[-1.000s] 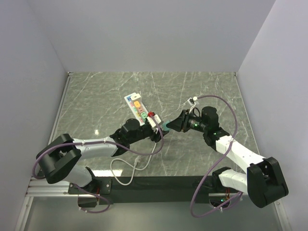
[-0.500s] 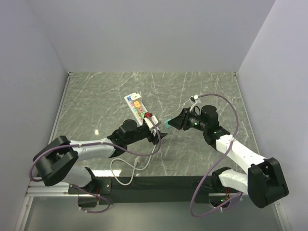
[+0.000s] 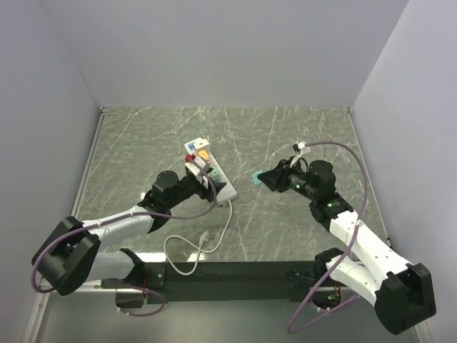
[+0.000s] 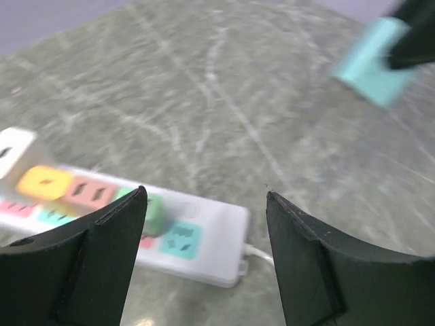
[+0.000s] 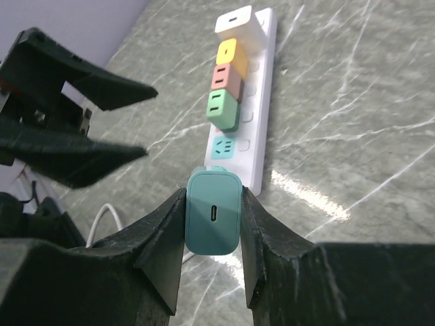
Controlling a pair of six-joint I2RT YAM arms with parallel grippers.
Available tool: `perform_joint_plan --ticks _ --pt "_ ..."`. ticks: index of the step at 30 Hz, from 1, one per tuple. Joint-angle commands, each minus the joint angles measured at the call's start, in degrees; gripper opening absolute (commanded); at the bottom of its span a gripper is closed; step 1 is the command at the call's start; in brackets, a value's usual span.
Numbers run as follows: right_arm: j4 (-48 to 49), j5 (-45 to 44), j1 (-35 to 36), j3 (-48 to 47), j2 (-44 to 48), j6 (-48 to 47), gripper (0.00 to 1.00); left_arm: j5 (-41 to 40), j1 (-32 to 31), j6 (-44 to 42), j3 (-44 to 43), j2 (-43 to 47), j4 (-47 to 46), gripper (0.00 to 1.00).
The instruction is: Insert the plug
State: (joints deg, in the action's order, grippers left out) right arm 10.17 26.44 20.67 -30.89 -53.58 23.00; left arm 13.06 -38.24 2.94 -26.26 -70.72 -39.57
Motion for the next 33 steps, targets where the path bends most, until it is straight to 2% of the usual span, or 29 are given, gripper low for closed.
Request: perform_joint_plan --ticks 1,3,5,8,13,25,33 --pt "-0.9 -4.5 1.4 -2.5 1.6 -3.6 0.00 -3.5 3.5 6.6 -2.2 -1.5 -0.8 0.76" --pt "-1.2 -6.2 3.7 -3.7 0.7 -4.5 0.00 -5.8 5.7 8.9 -5.9 -5.0 2.8 0.76" --pt "-2.3 -11.5 8.7 -5.7 -0.7 -6.8 0.00 -9.4 7.2 12.7 -9.1 -9.1 5.5 0.76" --pt "-3.6 -18.9 13.5 -7.9 -3.1 -9.5 0.00 -10.3 8.4 14.8 -10.7 -12.7 5.7 0.76" --pt "-4.0 -20.4 15.5 -12.5 -8.7 -11.5 0.00 -9.7 11.3 18.7 -12.1 -15.6 4.7 0.76" --pt "-6.5 -25.8 21.0 -22.5 -24.5 -16.0 0.00 -9.0 12.3 18.4 -15.7 -20.9 5.6 0.76" --pt "-3.7 -23.6 22.7 -25.3 -30.9 -16.9 0.00 -8.6 12.7 18.2 -17.7 -24.7 6.4 0.76"
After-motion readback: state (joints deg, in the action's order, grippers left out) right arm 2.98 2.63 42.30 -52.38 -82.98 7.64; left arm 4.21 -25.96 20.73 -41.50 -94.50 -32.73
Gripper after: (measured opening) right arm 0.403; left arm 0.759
